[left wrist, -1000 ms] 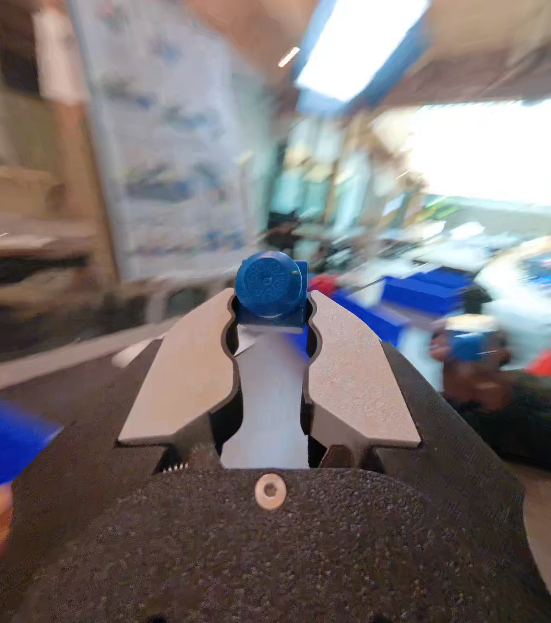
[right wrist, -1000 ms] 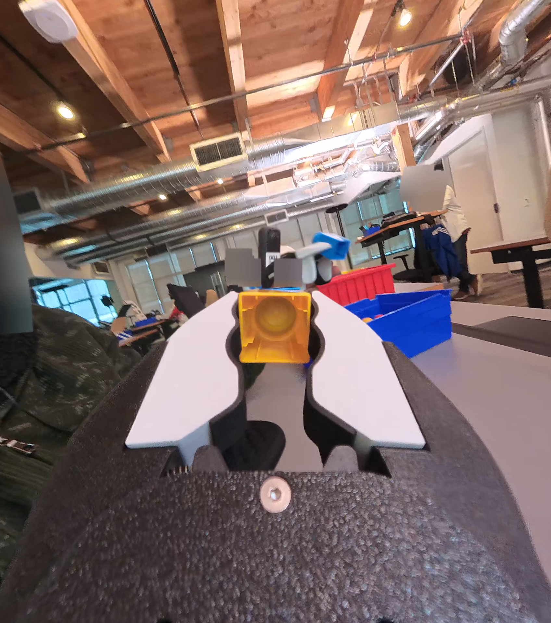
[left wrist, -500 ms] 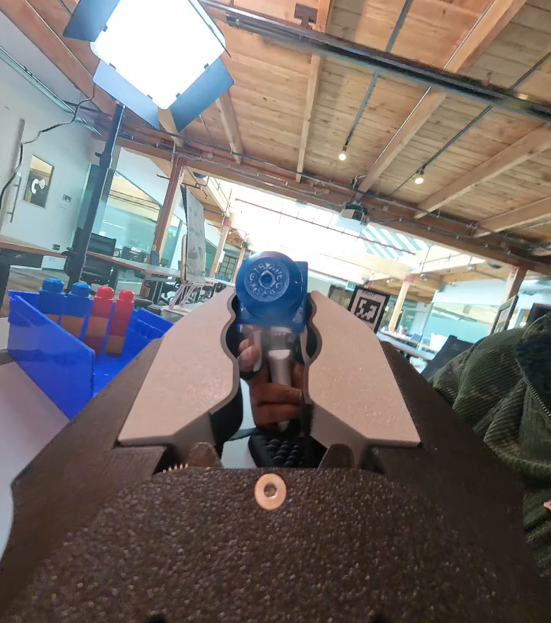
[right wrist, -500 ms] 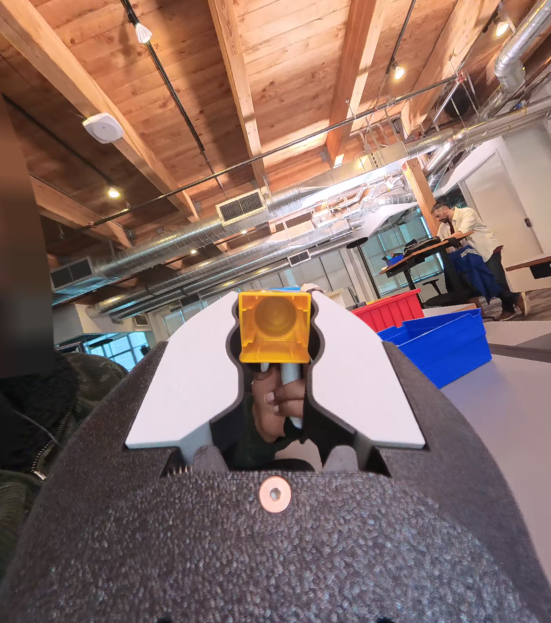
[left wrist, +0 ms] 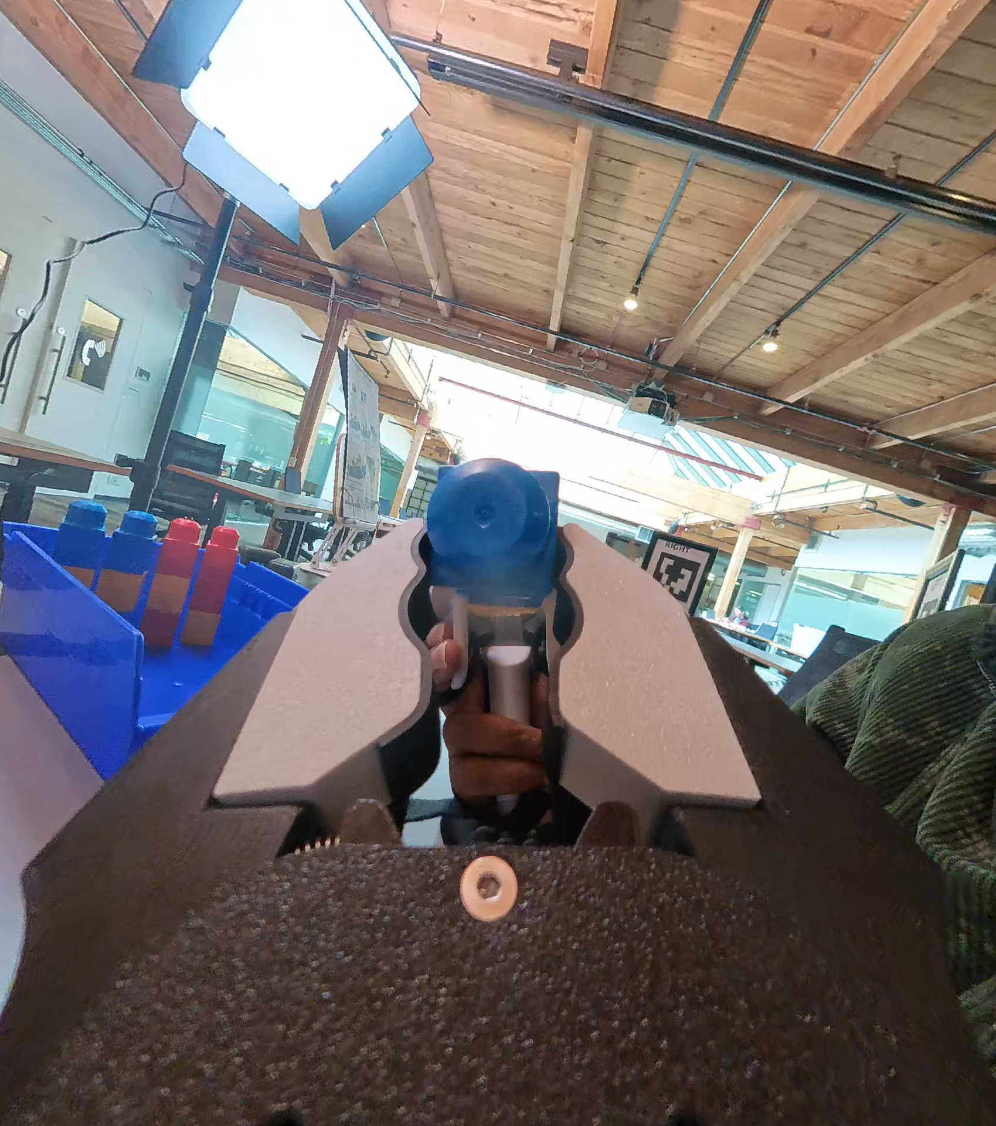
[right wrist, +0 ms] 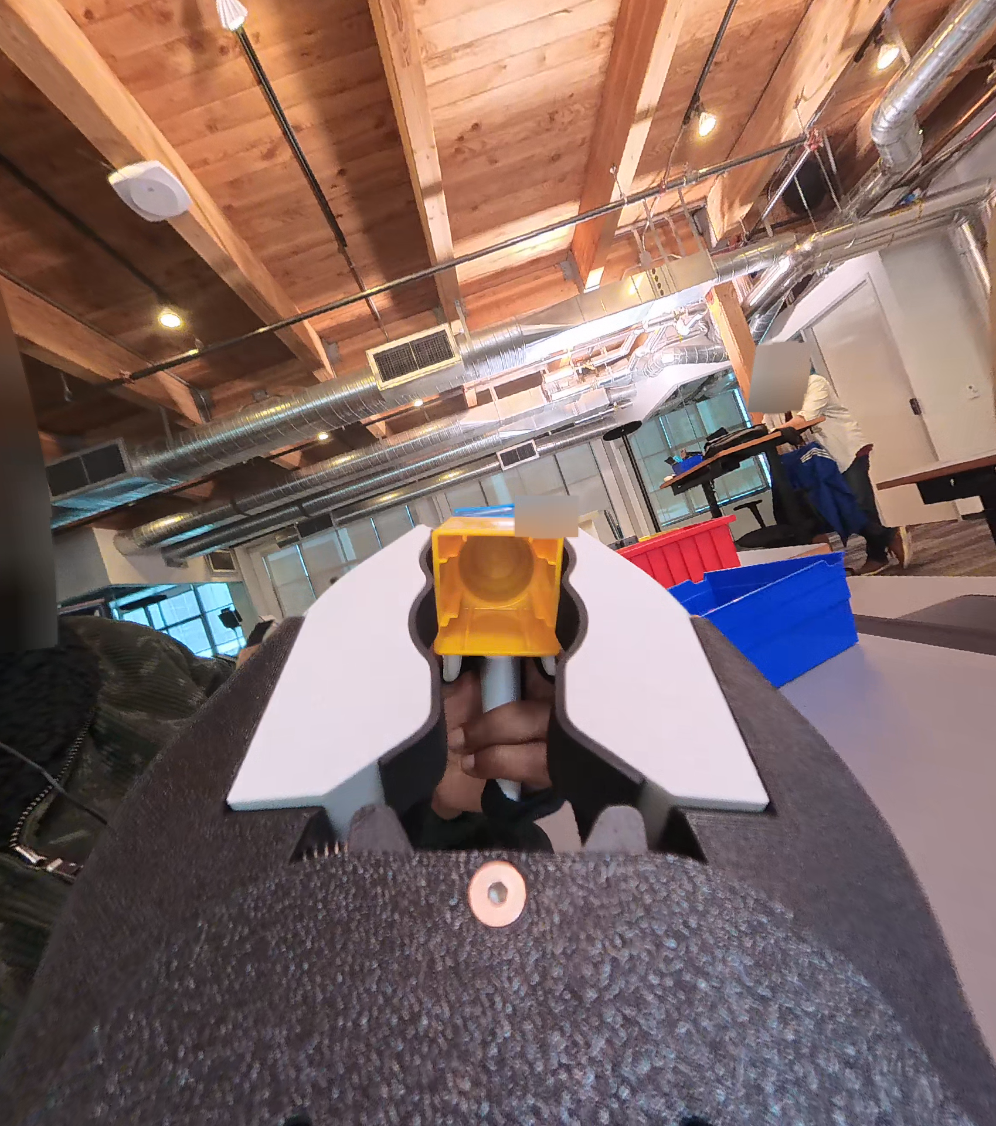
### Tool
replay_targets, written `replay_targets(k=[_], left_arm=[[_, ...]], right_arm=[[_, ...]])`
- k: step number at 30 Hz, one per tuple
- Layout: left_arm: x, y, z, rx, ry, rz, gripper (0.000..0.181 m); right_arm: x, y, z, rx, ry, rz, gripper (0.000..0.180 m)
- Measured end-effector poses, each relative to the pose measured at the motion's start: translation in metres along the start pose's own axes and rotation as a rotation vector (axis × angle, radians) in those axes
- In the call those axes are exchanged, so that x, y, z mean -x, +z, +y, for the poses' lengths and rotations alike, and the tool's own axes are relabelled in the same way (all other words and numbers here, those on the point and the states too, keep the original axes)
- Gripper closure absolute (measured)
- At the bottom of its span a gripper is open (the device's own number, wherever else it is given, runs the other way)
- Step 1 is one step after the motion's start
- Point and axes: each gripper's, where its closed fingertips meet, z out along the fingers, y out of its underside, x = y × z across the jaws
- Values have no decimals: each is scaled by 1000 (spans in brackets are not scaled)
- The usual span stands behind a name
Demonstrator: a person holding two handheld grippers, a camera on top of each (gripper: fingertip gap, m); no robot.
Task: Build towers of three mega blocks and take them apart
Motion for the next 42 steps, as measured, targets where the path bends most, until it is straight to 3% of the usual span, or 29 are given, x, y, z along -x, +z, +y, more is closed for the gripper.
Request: replay_targets(k=[21,25,28,31,35,38,42], left_arm=[[8,-21,46,458,118,57,144],[8,-19,44,430,109,59,144],[-1,-11,30,280,117,80,145],[-10,-1,36,261,131,86,132],[-19,3,31,218,194,90,139],[-11,-4,14,216,162,72,140],[-9,-11,39,415,197,81,140]], right_arm=[[-4,-8,24,304,-139,18,143],[-4,-8,24,292,-133,15,144],[-1,-4,20,210,-87,-12,143],[5,3,20,132,-42,-51,143],[13,14,35,142,4,-88,143],[2,13,74,401,-43,-26,143],[-10,0,131,761,-172,41,139]])
